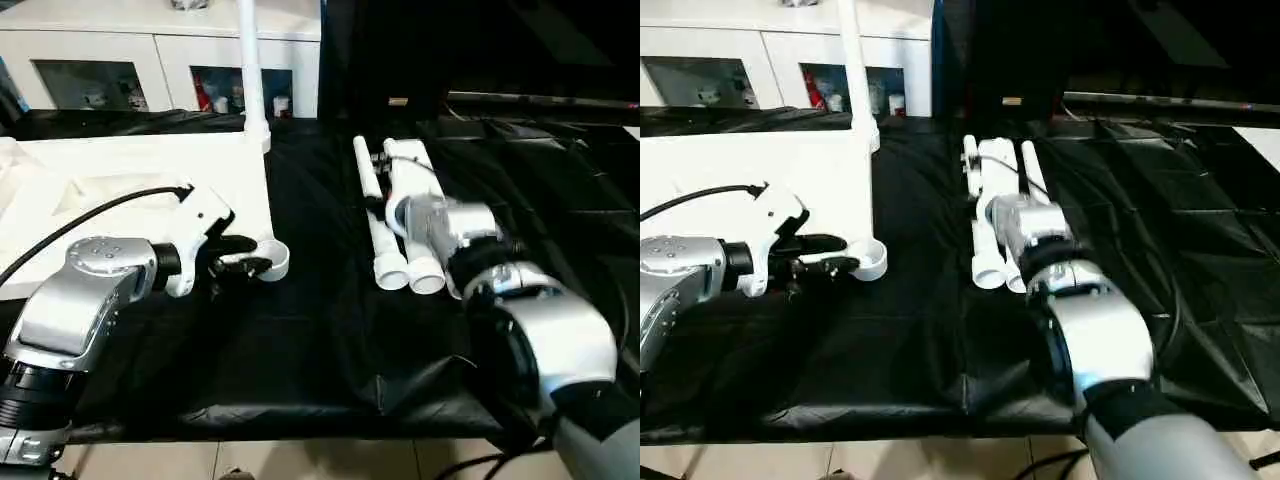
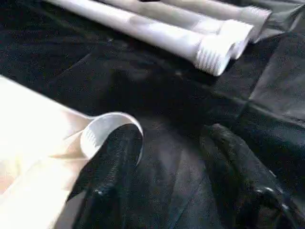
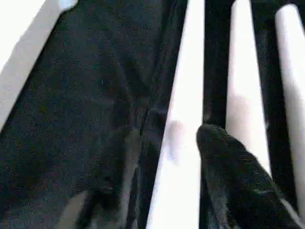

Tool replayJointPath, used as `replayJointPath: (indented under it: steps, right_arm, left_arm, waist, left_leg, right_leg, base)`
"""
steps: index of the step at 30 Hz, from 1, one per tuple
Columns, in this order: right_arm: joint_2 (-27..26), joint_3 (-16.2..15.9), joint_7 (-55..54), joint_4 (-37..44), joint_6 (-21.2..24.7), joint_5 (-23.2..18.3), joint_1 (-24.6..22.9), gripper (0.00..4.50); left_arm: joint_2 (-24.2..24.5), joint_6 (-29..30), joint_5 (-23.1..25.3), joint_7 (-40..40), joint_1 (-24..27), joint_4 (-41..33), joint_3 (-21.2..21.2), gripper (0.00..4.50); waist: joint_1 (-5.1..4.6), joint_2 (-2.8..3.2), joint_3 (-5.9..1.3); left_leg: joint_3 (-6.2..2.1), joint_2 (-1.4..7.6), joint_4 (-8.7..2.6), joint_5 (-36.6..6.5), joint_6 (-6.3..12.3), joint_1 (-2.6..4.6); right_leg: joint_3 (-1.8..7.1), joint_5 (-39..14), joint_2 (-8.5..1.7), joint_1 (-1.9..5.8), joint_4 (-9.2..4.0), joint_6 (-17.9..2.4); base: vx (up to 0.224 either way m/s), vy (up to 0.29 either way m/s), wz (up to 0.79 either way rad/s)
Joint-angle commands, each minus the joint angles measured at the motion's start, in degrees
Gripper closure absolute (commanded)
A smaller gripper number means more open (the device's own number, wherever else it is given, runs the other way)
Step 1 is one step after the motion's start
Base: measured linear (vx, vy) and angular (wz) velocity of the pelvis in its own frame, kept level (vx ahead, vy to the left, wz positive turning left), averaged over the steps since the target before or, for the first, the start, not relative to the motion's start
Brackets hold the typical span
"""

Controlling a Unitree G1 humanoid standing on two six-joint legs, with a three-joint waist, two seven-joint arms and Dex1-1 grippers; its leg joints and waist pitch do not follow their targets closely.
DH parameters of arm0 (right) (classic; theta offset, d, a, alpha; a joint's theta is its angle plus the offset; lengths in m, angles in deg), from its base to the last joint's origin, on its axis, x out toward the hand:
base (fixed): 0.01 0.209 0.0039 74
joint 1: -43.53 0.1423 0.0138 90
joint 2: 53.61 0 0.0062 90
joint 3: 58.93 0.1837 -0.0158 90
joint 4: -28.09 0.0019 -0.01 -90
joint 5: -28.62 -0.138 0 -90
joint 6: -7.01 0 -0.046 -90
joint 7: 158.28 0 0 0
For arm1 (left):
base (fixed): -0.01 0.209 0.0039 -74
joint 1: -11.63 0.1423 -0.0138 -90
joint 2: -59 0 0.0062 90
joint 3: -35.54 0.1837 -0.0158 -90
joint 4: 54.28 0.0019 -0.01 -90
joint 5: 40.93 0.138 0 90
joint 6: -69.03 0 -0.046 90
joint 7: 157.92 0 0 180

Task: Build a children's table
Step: Rotate table base, then pick table leg

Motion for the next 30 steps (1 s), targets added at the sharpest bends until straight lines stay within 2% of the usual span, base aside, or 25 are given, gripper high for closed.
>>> replayJointPath:
  steps: [1,4,7,11,13,16,19,25,27,29,30]
  right_arm:
    - [0.1,0.82,-0.92,-1.11,-0.11,-0.22,0.95,1.71]
    - [0.36,0.77,-1.07,-1.54,0.02,-0.03,1.04,1.59]
    - [0.58,0.3,0.38,-2.35,0.57,0.25,1.27,1.28]
    - [1.05,-0.08,1.19,-3.93,3.06,1.22,1.51,1.22]
    - [1.13,0.38,1.68,-4.68,5.6,0.96,1.33,1.22]
    - [1.17,0.45,1.56,-5.04,6.38,1.02,1.2,1.22]
    - [0.89,0.49,1.84,-5.64,7.99,1.2,0.87,1.22]
    - [0.7,0.25,2.77,-6.21,10.44,1.76,-0.45,1.22]
    - [0.74,0.28,2.88,-6.28,10.69,1.77,-0.79,1.49]
    - [0.78,0.11,2.84,-6.38,10.81,2.07,-1.34,1.56]
    - [0.79,0.05,3.0,-6.43,10.95,2.23,-1.55,1.61]
  left_arm:
    - [0.94,1.0,-0.53,0.7,0.13,-1.79,0.76,1.62]
    - [1.56,1.42,-1.05,1.26,0.67,-2.91,1.12,1.44]
    - [1.47,1.4,-0.73,1.07,0.35,-2.89,1.4,1.17]
    - [1.43,0.77,-0.29,0.92,-0.2,-2.95,2.22,0.84]
    - [2.19,0.96,-1.8,2.84,0.43,-5.17,2.58,0.84]
    - [2.55,1.3,-2.29,3.42,0.77,-6.29,2.74,0.84]
    - [3.06,1.52,-2.45,3.95,0.44,-6.33,3.14,0.84]
    - [3.09,1.95,-2.85,3.75,0.48,-6.82,3.65,0.84]
    - [3.02,2.26,-3.07,3.61,0.59,-7.13,3.63,0.79]
    - [2.98,2.54,-3.27,3.57,0.85,-7.46,3.54,0.79]
    - [3.01,2.67,-3.38,3.52,1.04,-7.71,3.5,0.79]
  waist:
    - [-0.08,0.98,-4.19]
    - [-0.19,0.96,-4.25]
    - [-0.2,0.92,-4.21]
    - [-0.14,0.86,-4.23]
    - [-0.15,1.12,-4.2]
    - [-0.2,1.0,-4.15]
    - [-0.24,0.96,-4.08]
    - [-0.26,0.55,-4.15]
    - [-0.23,0.37,-4.2]
    - [-0.23,0.46,-4.19]
    - [-0.29,-0.06,-4.16]
  left_leg:
    - [0.03,0.83,-3.37,-7.96,-2.3,-0.09]
    - [0.07,0.79,-3.31,-7.56,-2.26,-0.09]
    - [0.1,0.79,-3.27,-7.88,-2.24,-0.12]
    - [0.1,0.8,-3.24,-8.09,-2.21,-0.13]
    - [0.04,0.84,-3.23,-8.31,-2.37,-0.1]
    - [0.06,0.88,-3.21,-8.66,-2.61,-0.16]
    - [0.12,0.83,-3.19,-9.1,-2.7,-0.11]
    - [0.17,0.9,-3.14,-8.16,-2.66,-0.14]
    - [0.21,0.87,-3.12,-7.3,-2.52,-0.25]
    - [0.22,0.89,-3.1,-7.18,-2.56,-0.22]
    - [0.28,0.88,-3.14,-7.19,-2.48,-0.28]
  right_leg:
    - [3.66,-4.49,-4.46,3.66,-3.38,-9.3]
    - [3.63,-3.47,-4.38,3.67,-3.28,-9.57]
    - [3.64,-3.91,-4.37,3.69,-3.34,-9.68]
    - [3.66,-4.61,-4.39,3.69,-3.35,-9.73]
    - [3.66,-4.89,-4.4,3.69,-3.35,-9.73]
    - [3.62,-4.72,-4.38,3.64,-3.31,-10.04]
    - [3.64,-6.57,-4.35,3.59,-3.5,-9.43]
    - [3.69,-6.36,-4.36,3.59,-3.34,-9.12]
    - [3.7,-5.7,-4.38,3.69,-3.31,-9.1]
    - [3.69,-5.68,-4.4,3.59,-3.29,-9.15]
    - [3.68,-6.07,-4.42,3.7,-3.39,-8.99]
  base:
    - [0.0,0.0,0.0]
    - [0.0,0.0,0.0]
    - [0.0,0.0,0.0]
    - [0.0,0.0,0.0]
    - [0.0,0.0,0.0]
    - [0.0,0.0,0.0]
    - [0.0,0.0,0.0]
    - [0.0,0.0,0.0]
    - [0.0,0.0,0.0]
    - [0.0,0.0,0.0]
    - [0.0,0.0,0.0]
